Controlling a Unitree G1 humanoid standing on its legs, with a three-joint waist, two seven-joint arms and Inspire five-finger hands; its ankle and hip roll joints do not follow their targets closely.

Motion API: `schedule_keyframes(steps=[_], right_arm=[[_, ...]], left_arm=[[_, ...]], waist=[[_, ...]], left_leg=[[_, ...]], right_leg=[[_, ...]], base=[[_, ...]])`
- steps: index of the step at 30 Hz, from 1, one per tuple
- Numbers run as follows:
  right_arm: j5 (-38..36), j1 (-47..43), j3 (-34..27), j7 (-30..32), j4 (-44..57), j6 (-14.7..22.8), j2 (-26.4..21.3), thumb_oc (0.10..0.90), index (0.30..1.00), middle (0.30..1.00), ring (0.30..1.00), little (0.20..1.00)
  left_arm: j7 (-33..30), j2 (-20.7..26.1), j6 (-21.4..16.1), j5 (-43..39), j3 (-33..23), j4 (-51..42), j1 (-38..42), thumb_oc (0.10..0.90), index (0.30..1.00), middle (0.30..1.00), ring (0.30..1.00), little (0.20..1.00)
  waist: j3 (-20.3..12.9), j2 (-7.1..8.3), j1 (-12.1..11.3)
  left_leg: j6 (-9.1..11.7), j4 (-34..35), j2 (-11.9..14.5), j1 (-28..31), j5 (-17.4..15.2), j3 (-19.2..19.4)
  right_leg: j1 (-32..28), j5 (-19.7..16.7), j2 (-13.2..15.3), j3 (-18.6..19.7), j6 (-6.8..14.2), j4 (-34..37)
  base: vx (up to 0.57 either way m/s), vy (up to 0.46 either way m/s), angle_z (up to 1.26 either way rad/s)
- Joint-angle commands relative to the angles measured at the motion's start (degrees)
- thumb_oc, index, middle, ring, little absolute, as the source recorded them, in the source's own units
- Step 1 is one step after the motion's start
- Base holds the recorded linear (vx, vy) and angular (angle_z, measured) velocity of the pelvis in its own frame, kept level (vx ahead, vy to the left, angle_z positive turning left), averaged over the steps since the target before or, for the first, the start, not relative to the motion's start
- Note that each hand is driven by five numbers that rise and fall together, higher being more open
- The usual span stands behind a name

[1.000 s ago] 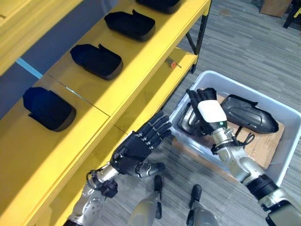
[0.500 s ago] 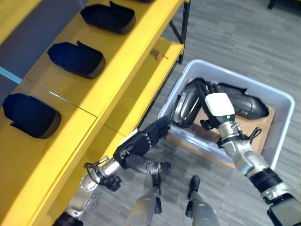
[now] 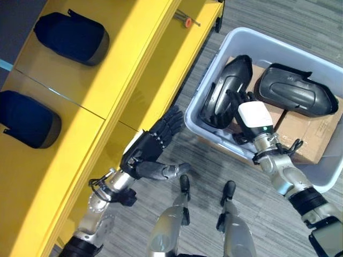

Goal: Move parts from the plastic box to the shelf.

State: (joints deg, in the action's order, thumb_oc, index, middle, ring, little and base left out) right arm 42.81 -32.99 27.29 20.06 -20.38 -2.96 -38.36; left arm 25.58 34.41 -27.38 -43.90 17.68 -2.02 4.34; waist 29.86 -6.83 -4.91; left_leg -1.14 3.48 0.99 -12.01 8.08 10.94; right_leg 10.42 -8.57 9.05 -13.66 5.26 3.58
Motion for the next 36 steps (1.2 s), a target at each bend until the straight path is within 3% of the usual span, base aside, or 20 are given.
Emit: schedule_keyframes(steps=[1,10,20,25,36], right_arm=[[2.4,-11.0,2.2,5.5,1.5,0.9,-0.9,0.9,1.0,1.0,1.0,1.0],[7.3,-16.7,5.9,1.1,-1.5,1.1,-1.2,0.9,1.0,1.0,1.0,1.0],[15.4,-24.4,15.1,-5.3,-12.3,-0.2,-1.1,0.9,1.0,1.0,1.0,1.0],[14.7,-27.1,20.1,-11.0,-17.7,-3.5,-1.5,0.9,1.0,1.0,1.0,1.0],[10.8,-30.6,21.6,-10.8,-33.7,-9.4,-0.6,0.9,1.0,1.0,1.0,1.0]], left_arm=[[0.1,-1.9,-7.5,-2.2,-0.9,-6.7,1.3,0.9,1.0,1.0,1.0,1.0],[-0.1,-2.0,-6.5,-2.2,0.1,-7.3,2.9,0.9,1.0,1.0,1.0,1.0],[3.6,-2.2,-5.4,-2.9,0.8,-6.5,2.9,0.9,1.0,1.0,1.0,1.0],[6.1,-2.5,-4.9,-3.9,0.4,-5.9,2.3,0.9,1.0,1.0,1.0,1.0],[9.3,-2.6,-4.3,-5.2,-0.2,-5.5,2.2,0.9,1.0,1.0,1.0,1.0]], waist=[[-2.1,1.91,-0.4],[-0.1,1.25,-1.2],[-0.1,0.47,-4.2],[-0.1,0.43,-5.8],[-0.1,0.62,-8.0]], left_leg=[[2.4,-5.9,2.0,0.1,-8.9,-0.7],[2.5,-7.4,1.4,-4.1,-8.3,-0.6],[2.9,-8.8,0.9,-9.5,-7.5,-1.8],[3.2,-10.1,0.9,-13.5,-6.8,-2.5],[4.3,-10.2,1.8,-15.7,-6.8,-4.4]], right_leg=[[4.6,5.0,2.9,-0.1,1.4,-7.1],[8.7,4.4,3.5,-0.8,1.5,-8.4],[13.1,4.6,3.8,-2.9,1.4,-9.9],[16.3,4.9,3.8,-4.2,1.2,-11.3],[17.4,6.8,2.4,-5.7,0.9,-12.4]], base=[[-0.04,0.003,-0.08],[-0.03,-0.004,0.0],[0.0,-0.029,0.05],[0.01,-0.045,0.11],[0.01,-0.053,0.02]])
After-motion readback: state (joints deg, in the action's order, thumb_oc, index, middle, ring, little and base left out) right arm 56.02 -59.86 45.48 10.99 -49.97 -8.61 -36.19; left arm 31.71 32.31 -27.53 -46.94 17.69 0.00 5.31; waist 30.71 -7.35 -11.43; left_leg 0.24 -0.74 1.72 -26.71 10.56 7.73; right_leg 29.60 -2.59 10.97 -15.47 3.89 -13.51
